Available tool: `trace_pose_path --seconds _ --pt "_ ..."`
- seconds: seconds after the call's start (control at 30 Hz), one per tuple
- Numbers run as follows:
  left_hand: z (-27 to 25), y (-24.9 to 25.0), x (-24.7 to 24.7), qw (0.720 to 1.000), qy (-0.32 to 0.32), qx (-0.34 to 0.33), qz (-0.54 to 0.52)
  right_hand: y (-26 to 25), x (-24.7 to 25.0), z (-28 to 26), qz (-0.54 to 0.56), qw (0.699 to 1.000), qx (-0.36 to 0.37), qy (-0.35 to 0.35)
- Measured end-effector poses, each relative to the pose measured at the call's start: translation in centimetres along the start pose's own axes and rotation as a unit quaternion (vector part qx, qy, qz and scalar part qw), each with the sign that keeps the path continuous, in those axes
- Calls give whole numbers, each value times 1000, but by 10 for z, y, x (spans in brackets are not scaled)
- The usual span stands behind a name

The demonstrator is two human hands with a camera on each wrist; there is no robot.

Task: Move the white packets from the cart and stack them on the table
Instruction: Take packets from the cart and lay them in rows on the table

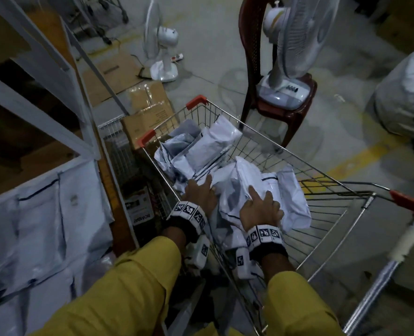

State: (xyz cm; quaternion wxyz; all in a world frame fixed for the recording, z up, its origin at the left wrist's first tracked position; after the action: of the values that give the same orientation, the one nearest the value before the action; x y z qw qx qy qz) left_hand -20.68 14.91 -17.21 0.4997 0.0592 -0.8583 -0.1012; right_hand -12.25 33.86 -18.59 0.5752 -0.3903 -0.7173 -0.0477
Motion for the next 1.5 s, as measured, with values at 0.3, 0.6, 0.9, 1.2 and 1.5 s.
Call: trace_pose_path --seconds 0.3,0.6,0.9,1.2,1.5 --pt "-114 -4 90 978 192 -49 -62 -26 87 -86 40 990 62 123" --pt "-255 -44 133 922 367 -71 -97 -48 127 -200 84 967 122 207" --pt "-349 -130 141 873 461 17 -159 -90 133 -270 124 950 204 199" --pt "-443 -222 121 838 468 221 -174 -121 112 -339 125 938 301 117" --pt "-541 -311 71 785 503 310 -186 -137 61 -413 82 928 360 55"
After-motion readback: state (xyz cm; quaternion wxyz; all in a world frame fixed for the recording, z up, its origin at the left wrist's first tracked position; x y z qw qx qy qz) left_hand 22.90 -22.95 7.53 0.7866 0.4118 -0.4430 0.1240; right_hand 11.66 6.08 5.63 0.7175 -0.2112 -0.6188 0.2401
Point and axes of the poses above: each hand's wrist, its own z-axis towards the middle knuckle, its own x-axis out of the back of the hand, y = z × x, the point moved 9 cm from there along z, towards the middle knuckle, and after that the axes turned 4 degrees about z, right-handed, at the moved point
